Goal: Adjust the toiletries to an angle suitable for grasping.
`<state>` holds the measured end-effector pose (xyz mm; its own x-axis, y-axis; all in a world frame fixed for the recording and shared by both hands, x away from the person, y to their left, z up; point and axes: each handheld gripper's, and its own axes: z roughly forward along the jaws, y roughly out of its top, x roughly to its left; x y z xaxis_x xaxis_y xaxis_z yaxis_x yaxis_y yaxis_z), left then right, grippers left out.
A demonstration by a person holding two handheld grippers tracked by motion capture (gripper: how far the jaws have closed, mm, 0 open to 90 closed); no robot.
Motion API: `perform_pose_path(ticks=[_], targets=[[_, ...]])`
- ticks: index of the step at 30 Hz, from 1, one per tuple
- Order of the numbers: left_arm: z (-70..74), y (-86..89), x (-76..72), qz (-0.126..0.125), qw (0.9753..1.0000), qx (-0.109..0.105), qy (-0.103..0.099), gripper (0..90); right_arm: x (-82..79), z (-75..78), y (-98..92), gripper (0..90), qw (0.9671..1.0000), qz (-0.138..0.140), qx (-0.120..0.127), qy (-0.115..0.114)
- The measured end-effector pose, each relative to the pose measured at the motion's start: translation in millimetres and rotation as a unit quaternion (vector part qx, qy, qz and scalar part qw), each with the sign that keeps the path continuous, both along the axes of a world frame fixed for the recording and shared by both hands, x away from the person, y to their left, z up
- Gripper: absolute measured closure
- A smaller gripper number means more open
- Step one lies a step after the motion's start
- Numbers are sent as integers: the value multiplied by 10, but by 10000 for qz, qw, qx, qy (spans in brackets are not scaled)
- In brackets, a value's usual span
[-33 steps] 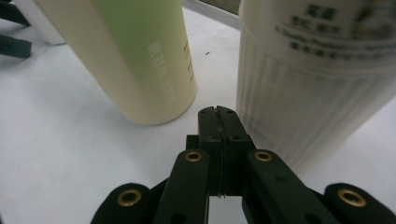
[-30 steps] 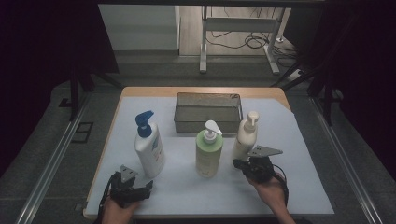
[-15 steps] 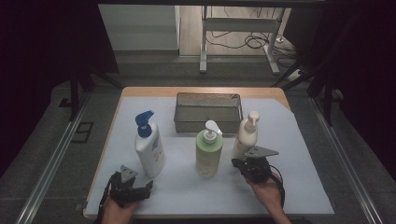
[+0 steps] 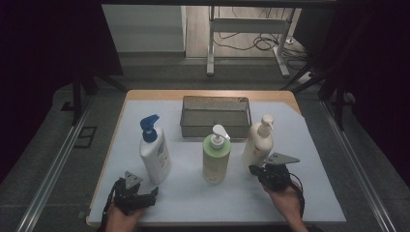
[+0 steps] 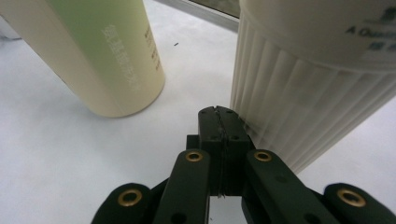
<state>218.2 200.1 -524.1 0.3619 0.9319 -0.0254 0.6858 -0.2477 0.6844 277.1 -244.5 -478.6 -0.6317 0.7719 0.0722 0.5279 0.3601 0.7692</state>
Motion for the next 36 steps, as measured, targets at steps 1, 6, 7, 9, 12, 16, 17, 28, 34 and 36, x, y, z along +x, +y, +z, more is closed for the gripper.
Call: perform_pose_path(ticks=[1, 6, 7, 9, 12, 16, 17, 28, 34, 36], targets=[[0, 0, 0, 0, 10000, 0, 0, 114, 0, 0, 0, 897, 10000, 0, 0, 0], [0, 0, 0, 1, 10000, -1, 0, 114, -7, 2, -98, 897, 10000, -64, -6, -4], [0, 0, 0, 1, 10000, 0, 0, 114, -7, 3, -119, 897, 10000, -79, -11, -10], [0, 0, 0, 1, 10000, -1, 1, 113, -5, 2, -179, 896, 9999, -135, -35, -8], [1, 0, 0, 0, 10000, 2, 5, 113, -1, 2, -220, 896, 9999, -148, -9, 2], [0, 0, 0, 2, 10000, 0, 0, 113, 7, 1, -283, 896, 9998, -216, -8, -6], [0, 0, 0, 1, 10000, -1, 1, 113, 11, -1, -301, 896, 9997, -236, -2, 0], [0, 0, 0, 1, 10000, -1, 1, 113, 15, -27, -375, 860, 9995, -316, -22, 61], [1, 0, 0, 1, 10000, 2, 5, 113, -55, 28, -421, 807, 9996, -249, 35, 90], [0, 0, 0, 1, 10000, 0, 1, 113, -88, 68, -453, 747, 9997, -227, 45, 70]])
